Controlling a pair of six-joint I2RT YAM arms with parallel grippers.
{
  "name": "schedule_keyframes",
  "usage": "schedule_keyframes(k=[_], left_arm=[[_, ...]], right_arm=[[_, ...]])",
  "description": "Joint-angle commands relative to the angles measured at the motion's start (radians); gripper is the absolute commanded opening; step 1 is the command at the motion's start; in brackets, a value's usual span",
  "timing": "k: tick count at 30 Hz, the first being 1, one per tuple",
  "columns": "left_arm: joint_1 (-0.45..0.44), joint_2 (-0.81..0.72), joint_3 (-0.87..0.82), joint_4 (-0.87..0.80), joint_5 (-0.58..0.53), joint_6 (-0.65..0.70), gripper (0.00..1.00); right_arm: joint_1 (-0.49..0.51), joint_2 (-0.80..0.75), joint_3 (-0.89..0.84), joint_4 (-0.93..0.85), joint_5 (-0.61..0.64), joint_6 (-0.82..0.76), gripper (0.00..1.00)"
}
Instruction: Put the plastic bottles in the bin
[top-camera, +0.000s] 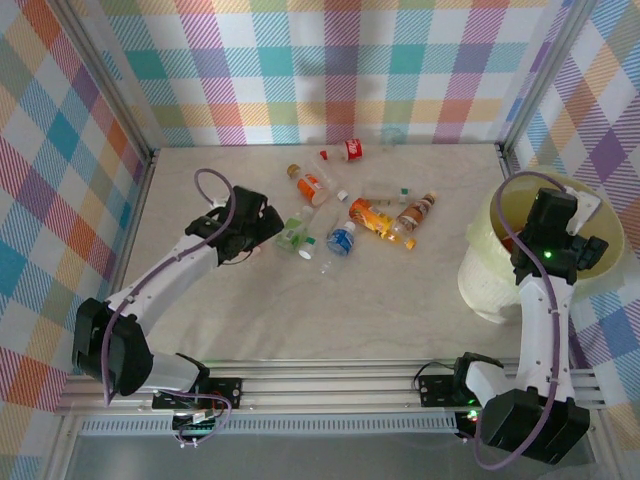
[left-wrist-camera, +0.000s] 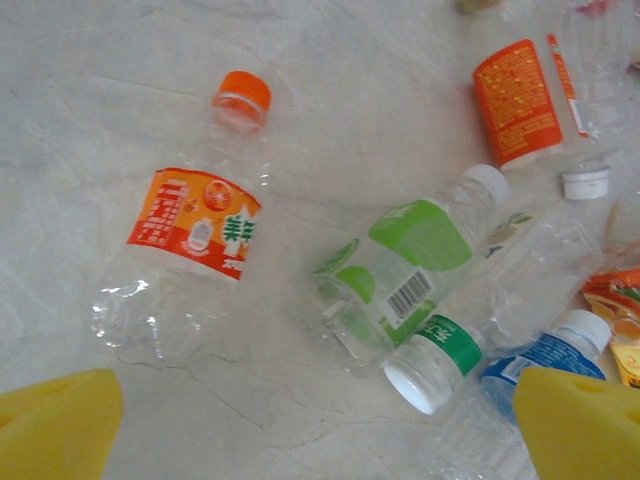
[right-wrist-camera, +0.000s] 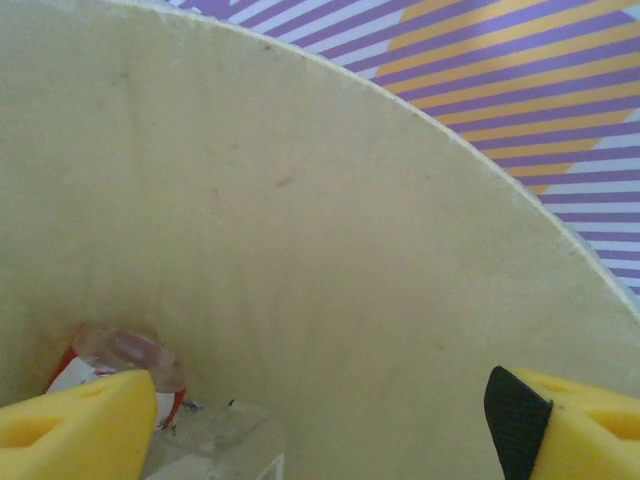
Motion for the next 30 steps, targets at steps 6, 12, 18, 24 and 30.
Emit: schedule_keyframes(k=[6, 12, 18, 24, 30], left_arm=[[0.042, -0.041, -0.055, 0.003, -0.052, -0.053, 1.0], [0.057, -0.041, -0.076, 0.003, -0.049, -0.057, 1.0], [0.067, -0.035, -0.103, 0.015, -0.047, -0.071, 1.0], [0.082, -0.022, -0.11, 0.008, -0.058, -0.071, 1.0], [0.101, 0.004, -0.109, 0.016, -0.052, -0.073, 1.0]], right_arm=[[0.088, -0.048, 0.07, -0.057, -0.174, 0.006, 0.98], [0.214, -0.045, 0.126, -0.069, -0.18, 0.03, 1.0], [0.393, -0.049, 0.136, 0.025, -0.323, -0.008, 1.0], [0.527, -0.025, 0.126, 0.126, -0.508, -0.019, 1.0], [0.606, 0.008, 0.115, 0.197, -0.534, -0.022, 1.0]])
